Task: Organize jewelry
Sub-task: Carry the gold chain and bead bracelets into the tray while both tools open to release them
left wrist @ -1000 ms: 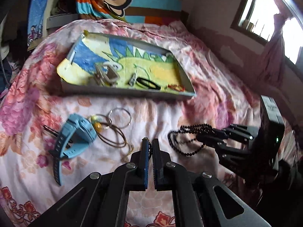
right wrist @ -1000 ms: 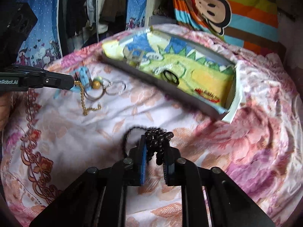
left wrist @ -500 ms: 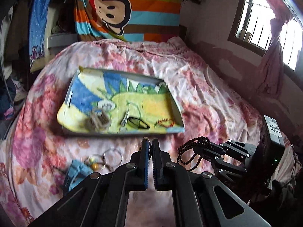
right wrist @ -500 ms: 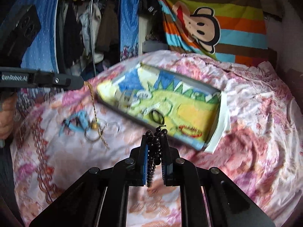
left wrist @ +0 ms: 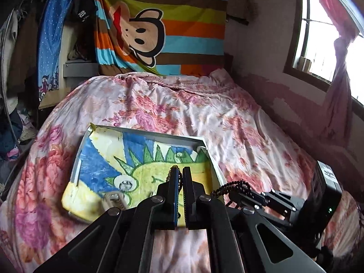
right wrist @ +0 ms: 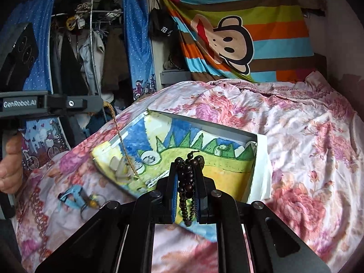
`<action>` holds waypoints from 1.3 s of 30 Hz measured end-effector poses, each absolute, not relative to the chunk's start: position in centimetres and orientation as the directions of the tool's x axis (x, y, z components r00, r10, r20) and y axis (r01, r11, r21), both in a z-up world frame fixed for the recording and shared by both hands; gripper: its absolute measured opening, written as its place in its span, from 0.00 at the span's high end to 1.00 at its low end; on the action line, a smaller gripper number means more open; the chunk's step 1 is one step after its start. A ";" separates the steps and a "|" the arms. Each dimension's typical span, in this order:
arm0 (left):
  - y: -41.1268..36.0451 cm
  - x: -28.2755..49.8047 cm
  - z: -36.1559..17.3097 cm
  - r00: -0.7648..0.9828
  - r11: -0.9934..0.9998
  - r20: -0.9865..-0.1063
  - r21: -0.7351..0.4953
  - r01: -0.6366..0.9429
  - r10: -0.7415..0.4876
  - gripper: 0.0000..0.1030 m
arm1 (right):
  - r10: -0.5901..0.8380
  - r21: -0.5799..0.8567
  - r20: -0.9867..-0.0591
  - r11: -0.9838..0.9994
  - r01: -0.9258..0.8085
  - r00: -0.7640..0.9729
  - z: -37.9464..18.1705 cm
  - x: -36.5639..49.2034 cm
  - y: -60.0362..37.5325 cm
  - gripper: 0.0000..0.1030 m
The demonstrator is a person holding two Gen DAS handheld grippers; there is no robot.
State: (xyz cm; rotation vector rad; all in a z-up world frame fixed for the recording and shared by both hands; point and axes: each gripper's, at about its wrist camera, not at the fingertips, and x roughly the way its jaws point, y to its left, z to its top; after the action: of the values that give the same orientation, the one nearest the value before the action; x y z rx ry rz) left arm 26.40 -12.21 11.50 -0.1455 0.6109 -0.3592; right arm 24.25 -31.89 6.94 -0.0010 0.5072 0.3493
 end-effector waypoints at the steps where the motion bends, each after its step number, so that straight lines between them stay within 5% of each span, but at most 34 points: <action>1: -12.4 27.0 11.1 0.759 0.930 -0.537 -0.239 0.281 -0.367 0.96 | 0.328 0.091 -0.479 0.941 -0.326 0.814 6.4 24.8 -32.0 0.90; 19: -13.3 32.2 0.5 0.659 0.940 -0.671 -0.259 0.220 -0.339 0.96 | 0.335 0.180 -0.615 0.941 -0.287 0.714 -2.8 29.1 -33.4 0.88; 21: -13.2 32.4 -0.2 0.642 0.940 -0.687 -0.266 0.214 -0.341 0.96 | 0.331 0.178 -0.621 0.943 -0.282 0.711 -3.0 29.1 -33.4 0.86; 25: -12.7 32.8 -1.1 0.618 0.937 -0.706 -0.296 0.185 -0.345 0.96 | 0.323 0.170 -0.619 0.945 -0.280 0.716 -2.8 29.0 -33.4 0.64; 28: -12.4 32.7 -1.2 0.619 0.940 -0.711 -0.294 0.171 -0.335 0.96 | 0.312 0.156 -0.620 0.948 -0.277 0.720 -2.6 28.8 -33.3 0.63; 30: -12.4 32.5 -1.0 0.618 0.943 -0.715 -0.286 0.168 -0.327 0.91 | 0.299 0.142 -0.623 0.952 -0.271 0.723 -2.3 28.6 -33.2 0.62; 34: -12.2 31.7 -0.1 0.625 0.940 -0.706 -0.295 0.170 -0.334 0.71 | 0.276 0.131 -0.627 0.959 -0.251 0.729 -1.5 28.1 -33.4 0.42; 36: -11.9 31.0 0.6 0.639 0.940 -0.694 -0.295 0.170 -0.333 0.52 | 0.262 0.130 -0.636 0.963 -0.235 0.725 -0.9 27.9 -33.4 0.38; 38: -11.4 30.2 1.4 0.665 0.937 -0.668 -0.310 0.160 -0.335 0.20 | 0.250 0.129 -0.637 0.967 -0.219 0.730 -0.3 27.4 -33.5 0.34; 39: -11.1 29.7 1.9 0.683 0.935 -0.650 -0.320 0.153 -0.335 0.18 | 0.248 0.132 -0.632 0.968 -0.214 0.734 0.0 27.2 -33.5 0.32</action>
State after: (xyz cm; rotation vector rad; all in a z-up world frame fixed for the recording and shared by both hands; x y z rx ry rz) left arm 29.72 -11.12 1.94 -0.2491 0.7738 -0.2769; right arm 27.19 -33.54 -0.03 0.0511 0.7022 0.2541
